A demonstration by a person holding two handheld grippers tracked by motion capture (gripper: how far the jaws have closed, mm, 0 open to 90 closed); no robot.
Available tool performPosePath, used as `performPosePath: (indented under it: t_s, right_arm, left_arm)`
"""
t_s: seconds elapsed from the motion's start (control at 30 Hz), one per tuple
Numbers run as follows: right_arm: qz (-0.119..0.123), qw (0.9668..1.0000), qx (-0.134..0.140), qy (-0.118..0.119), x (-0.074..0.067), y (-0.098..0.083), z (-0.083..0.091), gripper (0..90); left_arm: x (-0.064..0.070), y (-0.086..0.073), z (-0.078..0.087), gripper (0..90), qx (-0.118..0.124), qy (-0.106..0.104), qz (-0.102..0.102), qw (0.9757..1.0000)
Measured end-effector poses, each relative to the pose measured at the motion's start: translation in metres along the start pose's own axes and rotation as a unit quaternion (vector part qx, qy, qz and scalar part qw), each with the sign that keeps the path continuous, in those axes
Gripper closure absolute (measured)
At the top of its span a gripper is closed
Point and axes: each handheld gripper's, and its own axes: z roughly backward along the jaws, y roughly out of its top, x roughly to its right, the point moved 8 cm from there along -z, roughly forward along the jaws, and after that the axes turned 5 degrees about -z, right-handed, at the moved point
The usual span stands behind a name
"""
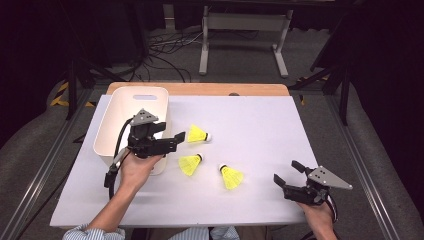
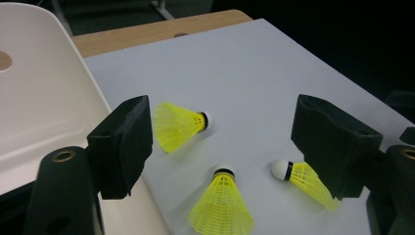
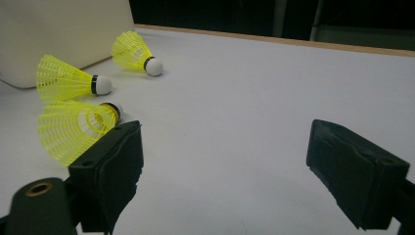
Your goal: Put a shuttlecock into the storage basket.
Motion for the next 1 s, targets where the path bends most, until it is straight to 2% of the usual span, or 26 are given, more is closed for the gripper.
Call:
performPosePath:
  t_s: [0.13, 0.3, 0.5, 0.77, 1.0]
  right_arm:
    - [0.0, 1.0, 0.0, 0.0, 0.0, 0.0, 0.0, 14.3]
    - [0.0, 1.0, 0.0, 0.0, 0.0, 0.0, 0.0, 14.4]
    - [0.0, 1.0, 0.001, 0.001, 0.0, 0.0, 0.0, 14.4]
    - [0.001, 1.0, 0.0, 0.003, -0.001, 0.0, 0.0, 14.4]
    - [0.001, 1.0, -0.001, 0.003, -0.001, 0.0, 0.0, 14.4]
  left_arm:
    - [0.003, 0.001, -0.004, 26.7, -0.01, 0.004, -0.01, 0.9999]
    - [0.005, 0.002, -0.009, 27.2, -0.021, 0.002, -0.014, 0.9997]
    - [0.009, 0.002, -0.016, 27.4, -0.041, -0.003, -0.029, 0.9987]
    - [0.012, 0.003, -0.025, 27.4, -0.066, -0.008, -0.008, 0.9978]
    - [0.015, 0.003, -0.036, 27.7, -0.097, -0.009, -0.009, 0.9952]
